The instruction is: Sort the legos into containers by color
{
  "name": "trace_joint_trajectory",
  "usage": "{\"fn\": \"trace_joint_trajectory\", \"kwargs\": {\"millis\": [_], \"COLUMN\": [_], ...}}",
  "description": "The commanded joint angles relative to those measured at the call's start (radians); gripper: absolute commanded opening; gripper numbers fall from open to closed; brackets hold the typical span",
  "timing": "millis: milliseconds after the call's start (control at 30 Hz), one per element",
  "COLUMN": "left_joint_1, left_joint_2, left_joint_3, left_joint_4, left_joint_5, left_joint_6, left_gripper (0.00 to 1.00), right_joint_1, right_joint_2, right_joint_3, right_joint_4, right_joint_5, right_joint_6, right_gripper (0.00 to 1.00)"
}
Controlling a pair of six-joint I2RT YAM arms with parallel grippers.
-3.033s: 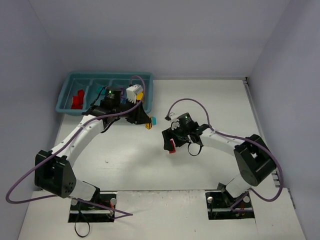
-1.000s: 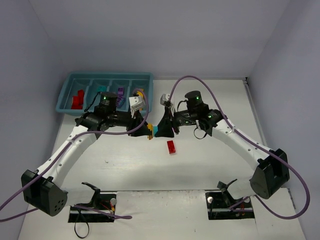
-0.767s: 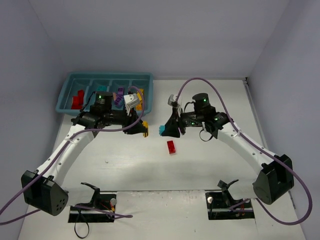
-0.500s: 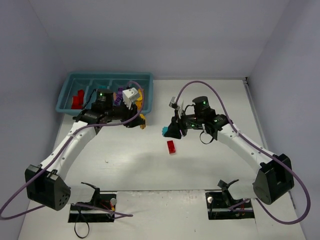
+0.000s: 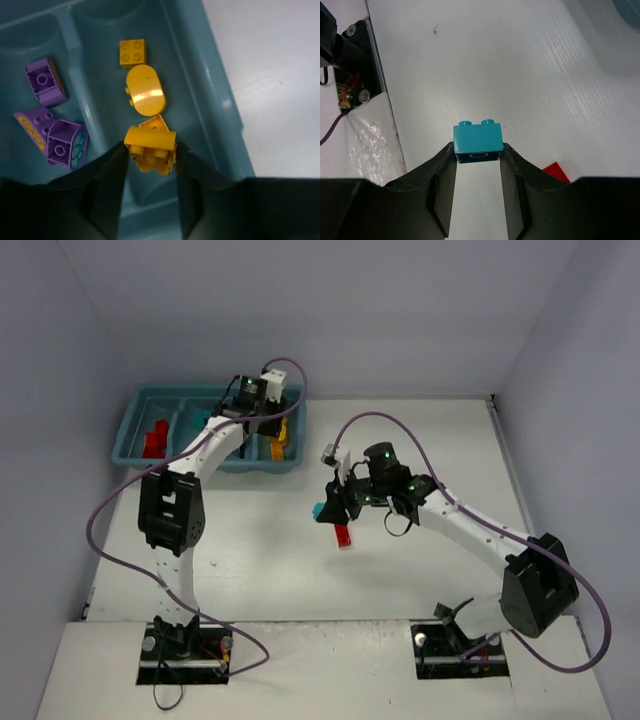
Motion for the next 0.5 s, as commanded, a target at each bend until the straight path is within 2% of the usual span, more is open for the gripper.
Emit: {"fn": "trace_joint_trajectory", "kwargs": {"millis": [0, 100, 167, 333, 467], "left_joint_1": [0.013, 0.013, 0.013, 0.004, -0.057], "left_joint_2": [0.057, 0.117, 0.125, 0.056, -0.082], "left_joint_3": [0.155, 0.215, 0.229, 0.199, 0.053], "left_joint_4": [0.001, -0.004, 0.003, -0.007, -0.008], "left_joint_5": [-0.114, -0.131, -0.132, -0.206, -0.266], "left_joint_6": [-0.031, -0.03, -0.039, -0.105, -0.175], "left_gripper": [0.4, 0.53, 0.56, 0.58, 0.61], "right_joint_1": [0.008, 0.011, 0.011, 0.006, -0.02], "right_joint_2": [0.001, -0.002, -0.008, -0.006, -0.002], "right_joint_3": [0.007, 0.005, 0.004, -0.002, -0.005], "right_joint_4": [0.078, 0.078, 0.078, 0.081, 0.09], "right_joint_5": [0.025, 0.041, 0.056, 0.148, 0.185], "right_joint_6": [0.018, 0.026, 0.034, 0.051, 0.066], "right_gripper": [0.0, 0.0, 0.0, 0.0, 0.0]}}
